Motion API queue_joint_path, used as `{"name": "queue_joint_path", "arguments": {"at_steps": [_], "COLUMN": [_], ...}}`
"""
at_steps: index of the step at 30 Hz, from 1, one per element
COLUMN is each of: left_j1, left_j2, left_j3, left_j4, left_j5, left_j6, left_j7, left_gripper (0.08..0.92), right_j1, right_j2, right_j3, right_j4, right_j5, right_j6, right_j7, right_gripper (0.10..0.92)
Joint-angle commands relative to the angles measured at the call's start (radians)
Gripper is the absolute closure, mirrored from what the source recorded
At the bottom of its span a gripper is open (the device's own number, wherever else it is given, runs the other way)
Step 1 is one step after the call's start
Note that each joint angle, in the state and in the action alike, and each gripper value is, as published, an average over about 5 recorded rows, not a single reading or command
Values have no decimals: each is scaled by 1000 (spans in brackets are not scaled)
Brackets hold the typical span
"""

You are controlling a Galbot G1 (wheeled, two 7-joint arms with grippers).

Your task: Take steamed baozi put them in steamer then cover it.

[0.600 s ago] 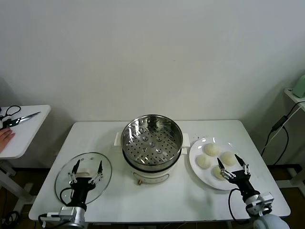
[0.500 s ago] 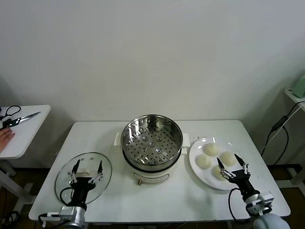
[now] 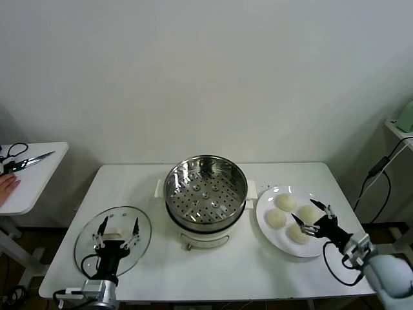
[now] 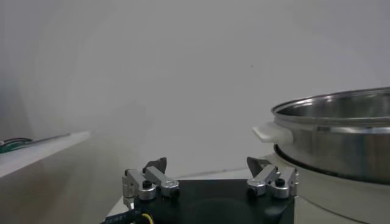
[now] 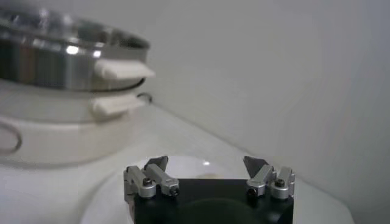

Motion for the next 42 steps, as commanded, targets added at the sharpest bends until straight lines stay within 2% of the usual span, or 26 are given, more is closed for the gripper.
{"name": "queue_joint_path", "arguments": {"at_steps": [1, 9, 16, 24, 42], "left_j1": [1, 10, 12, 13, 18], "left_j2": [9, 11, 22, 18, 25], "left_j3": [0, -2, -8, -15, -47], "left_j4": [-6, -14, -21, -25, -20], "left_j5": [1, -2, -10, -10, -21], "left_j6": [0, 1, 9, 16, 17], "left_j7": [-6, -7, -7, -7, -6], "left_gripper": [177, 177, 177, 177, 177], "right_j1": [335, 944, 1150, 1159, 1066], "right_j2": [-191, -66, 78, 227, 388], "right_j3": [-273, -872, -1149, -1189, -1088], "right_j4": [-149, -369, -524, -680, -851], "right_j5": [-107, -219, -270, -335, -418], "right_j6": [-10, 33, 48, 76, 118], "right_j7": [-208, -380, -455, -462, -428], "right_gripper": [203, 203, 203, 203, 203]}}
